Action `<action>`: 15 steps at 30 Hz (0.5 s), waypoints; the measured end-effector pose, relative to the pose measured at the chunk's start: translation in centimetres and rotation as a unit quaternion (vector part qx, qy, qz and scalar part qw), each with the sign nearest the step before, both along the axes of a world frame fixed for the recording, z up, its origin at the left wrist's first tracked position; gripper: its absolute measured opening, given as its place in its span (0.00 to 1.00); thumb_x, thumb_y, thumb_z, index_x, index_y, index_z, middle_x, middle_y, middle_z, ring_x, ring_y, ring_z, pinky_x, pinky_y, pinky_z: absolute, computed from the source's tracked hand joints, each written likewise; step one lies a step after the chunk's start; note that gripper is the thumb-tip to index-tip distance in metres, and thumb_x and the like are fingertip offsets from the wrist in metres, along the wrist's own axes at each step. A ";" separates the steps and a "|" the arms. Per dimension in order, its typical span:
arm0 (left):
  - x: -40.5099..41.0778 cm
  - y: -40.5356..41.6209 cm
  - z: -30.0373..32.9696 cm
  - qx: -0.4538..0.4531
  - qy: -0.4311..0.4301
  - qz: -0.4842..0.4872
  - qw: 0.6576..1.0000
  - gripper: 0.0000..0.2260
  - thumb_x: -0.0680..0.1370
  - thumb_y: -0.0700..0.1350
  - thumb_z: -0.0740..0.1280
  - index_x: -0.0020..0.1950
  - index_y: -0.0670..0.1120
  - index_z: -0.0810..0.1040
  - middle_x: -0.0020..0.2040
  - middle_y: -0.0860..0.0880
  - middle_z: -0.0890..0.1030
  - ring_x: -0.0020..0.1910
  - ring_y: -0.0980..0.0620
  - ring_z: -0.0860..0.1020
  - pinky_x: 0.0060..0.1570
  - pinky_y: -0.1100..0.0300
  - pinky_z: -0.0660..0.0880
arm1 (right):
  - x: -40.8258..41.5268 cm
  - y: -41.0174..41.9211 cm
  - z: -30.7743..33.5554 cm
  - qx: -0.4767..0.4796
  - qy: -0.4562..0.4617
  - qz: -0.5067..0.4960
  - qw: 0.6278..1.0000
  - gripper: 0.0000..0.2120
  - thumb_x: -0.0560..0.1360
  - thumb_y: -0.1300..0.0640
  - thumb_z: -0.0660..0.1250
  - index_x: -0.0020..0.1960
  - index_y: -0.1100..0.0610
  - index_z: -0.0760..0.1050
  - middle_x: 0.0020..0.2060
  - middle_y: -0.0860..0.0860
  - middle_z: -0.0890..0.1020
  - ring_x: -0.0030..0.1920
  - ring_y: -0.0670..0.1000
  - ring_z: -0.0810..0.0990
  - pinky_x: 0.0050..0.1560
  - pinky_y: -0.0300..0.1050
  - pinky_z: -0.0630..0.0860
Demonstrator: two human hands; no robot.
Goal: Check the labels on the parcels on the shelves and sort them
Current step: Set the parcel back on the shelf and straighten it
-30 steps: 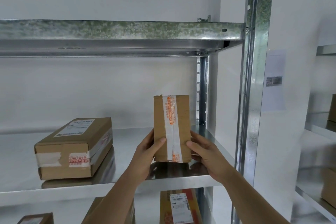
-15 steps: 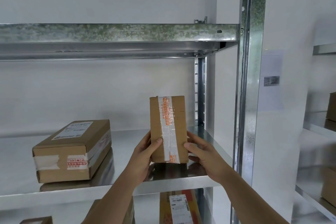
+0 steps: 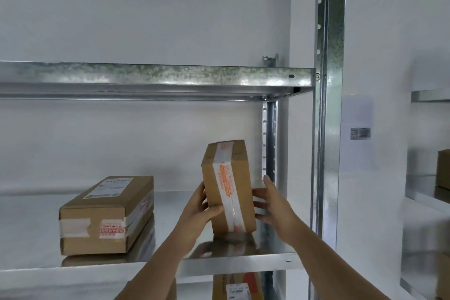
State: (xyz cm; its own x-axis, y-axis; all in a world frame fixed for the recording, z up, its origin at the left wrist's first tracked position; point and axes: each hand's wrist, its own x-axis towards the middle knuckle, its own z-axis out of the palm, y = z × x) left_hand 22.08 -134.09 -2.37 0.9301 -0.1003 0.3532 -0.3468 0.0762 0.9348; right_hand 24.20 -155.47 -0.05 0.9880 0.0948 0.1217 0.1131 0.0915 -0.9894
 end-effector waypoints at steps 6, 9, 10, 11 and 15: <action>-0.7 0.8 3.6 -0.086 0.049 -0.046 0.994 0.23 0.75 0.62 0.62 0.69 0.58 0.74 0.65 0.52 0.81 0.68 0.45 0.77 0.67 0.42 0.74 | -0.5 -0.2 3.5 -0.044 -0.002 0.022 0.999 0.33 0.67 0.25 0.57 0.62 0.44 0.76 0.59 0.54 0.83 0.60 0.60 0.82 0.65 0.62 0.76; -1.0 0.9 4.9 -0.104 0.050 -0.039 0.993 0.25 0.74 0.66 0.60 0.67 0.56 0.76 0.64 0.50 0.82 0.65 0.45 0.79 0.60 0.44 0.77 | -0.7 -0.2 4.1 -0.017 -0.008 0.047 0.999 0.40 0.64 0.23 0.59 0.69 0.44 0.73 0.61 0.54 0.83 0.62 0.60 0.81 0.68 0.66 0.73; -1.0 0.9 5.1 -0.107 0.050 -0.032 0.993 0.26 0.74 0.66 0.60 0.66 0.55 0.77 0.63 0.50 0.83 0.64 0.45 0.80 0.59 0.45 0.78 | -0.8 -0.1 4.3 -0.011 -0.011 0.054 0.998 0.40 0.64 0.23 0.59 0.70 0.43 0.72 0.62 0.53 0.83 0.63 0.60 0.81 0.69 0.66 0.72; -1.0 0.9 5.3 -0.109 0.051 -0.025 0.992 0.26 0.74 0.66 0.60 0.66 0.54 0.77 0.62 0.49 0.83 0.64 0.45 0.80 0.59 0.45 0.78 | -0.9 0.1 4.4 -0.011 -0.017 0.060 0.998 0.39 0.65 0.24 0.59 0.70 0.42 0.72 0.62 0.53 0.83 0.64 0.59 0.80 0.70 0.66 0.71; -0.9 1.2 5.4 -0.120 0.042 -0.013 0.992 0.23 0.78 0.63 0.61 0.69 0.51 0.73 0.65 0.48 0.80 0.66 0.45 0.78 0.66 0.42 0.75 | -1.4 1.0 4.6 -0.030 -0.037 0.065 0.997 0.36 0.65 0.26 0.61 0.69 0.40 0.73 0.62 0.52 0.83 0.64 0.55 0.80 0.70 0.61 0.73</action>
